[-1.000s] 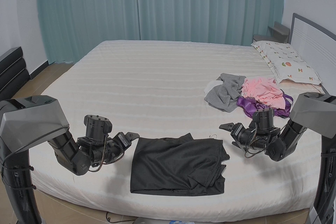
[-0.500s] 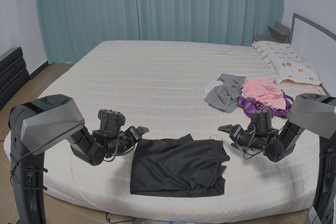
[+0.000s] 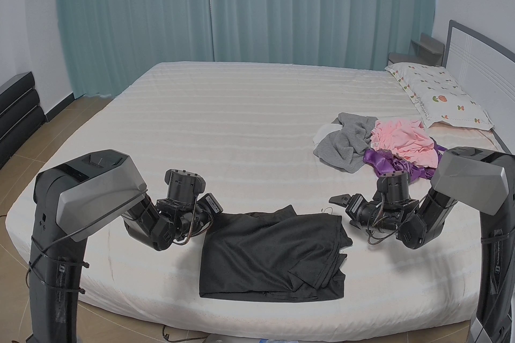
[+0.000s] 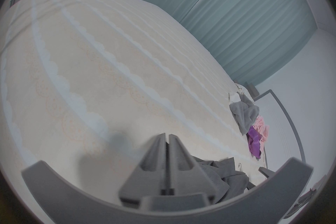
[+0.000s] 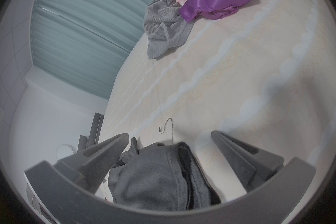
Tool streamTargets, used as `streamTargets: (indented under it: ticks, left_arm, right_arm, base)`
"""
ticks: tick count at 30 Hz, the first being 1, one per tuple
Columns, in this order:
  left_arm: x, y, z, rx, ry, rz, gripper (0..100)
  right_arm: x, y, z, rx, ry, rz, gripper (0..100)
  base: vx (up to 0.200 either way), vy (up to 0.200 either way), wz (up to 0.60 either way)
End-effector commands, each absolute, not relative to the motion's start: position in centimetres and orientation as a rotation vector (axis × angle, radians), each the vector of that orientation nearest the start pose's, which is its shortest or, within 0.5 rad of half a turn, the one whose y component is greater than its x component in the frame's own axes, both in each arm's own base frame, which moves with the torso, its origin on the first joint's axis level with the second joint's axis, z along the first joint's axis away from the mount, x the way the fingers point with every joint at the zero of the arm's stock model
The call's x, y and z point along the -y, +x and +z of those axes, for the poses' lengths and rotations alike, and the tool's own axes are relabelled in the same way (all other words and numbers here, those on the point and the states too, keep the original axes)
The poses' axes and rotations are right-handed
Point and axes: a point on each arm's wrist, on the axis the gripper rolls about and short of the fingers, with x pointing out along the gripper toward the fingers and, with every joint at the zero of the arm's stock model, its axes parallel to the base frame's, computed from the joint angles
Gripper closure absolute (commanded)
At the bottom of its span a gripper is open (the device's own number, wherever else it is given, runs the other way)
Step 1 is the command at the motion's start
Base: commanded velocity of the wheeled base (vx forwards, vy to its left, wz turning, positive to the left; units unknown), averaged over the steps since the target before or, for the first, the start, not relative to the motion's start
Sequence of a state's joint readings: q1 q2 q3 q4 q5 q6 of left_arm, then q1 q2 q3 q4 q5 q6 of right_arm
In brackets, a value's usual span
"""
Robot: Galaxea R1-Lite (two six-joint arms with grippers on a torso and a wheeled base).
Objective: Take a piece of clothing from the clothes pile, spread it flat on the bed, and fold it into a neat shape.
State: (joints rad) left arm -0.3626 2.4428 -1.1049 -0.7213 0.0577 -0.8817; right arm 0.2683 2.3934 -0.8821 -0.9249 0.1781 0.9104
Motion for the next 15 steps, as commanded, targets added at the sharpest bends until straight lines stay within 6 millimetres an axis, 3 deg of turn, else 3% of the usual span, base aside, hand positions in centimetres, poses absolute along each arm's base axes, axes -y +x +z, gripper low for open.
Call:
streamTargets:
  ticks: [1, 10, 11, 15]
  left_arm:
    - [14.8, 40.0, -2.2, -0.686, -0.730, 0.015, 100]
    - [13.4, 39.8, -1.9, -0.675, -0.809, 0.078, 100]
    - [13.3, 39.8, -1.7, -0.673, -0.812, 0.081, 100]
    - [12.7, 39.7, -1.5, -0.669, -0.818, 0.091, 100]
  right_arm:
    - [-11.4, 37.9, -3.1, -0.754, 0.821, 0.146, 0]
    - [-12.7, 38.9, -3.8, -0.742, 0.806, 0.176, 0]
    - [-12.7, 38.9, -3.8, -0.742, 0.806, 0.176, 100]
    - [-12.3, 38.8, -3.8, -0.732, 0.803, 0.155, 100]
  base:
    - [0.000, 0.000, 0.00]
    - [0.000, 0.000, 0.00]
    - [0.000, 0.000, 0.00]
    - [0.000, 0.000, 0.00]
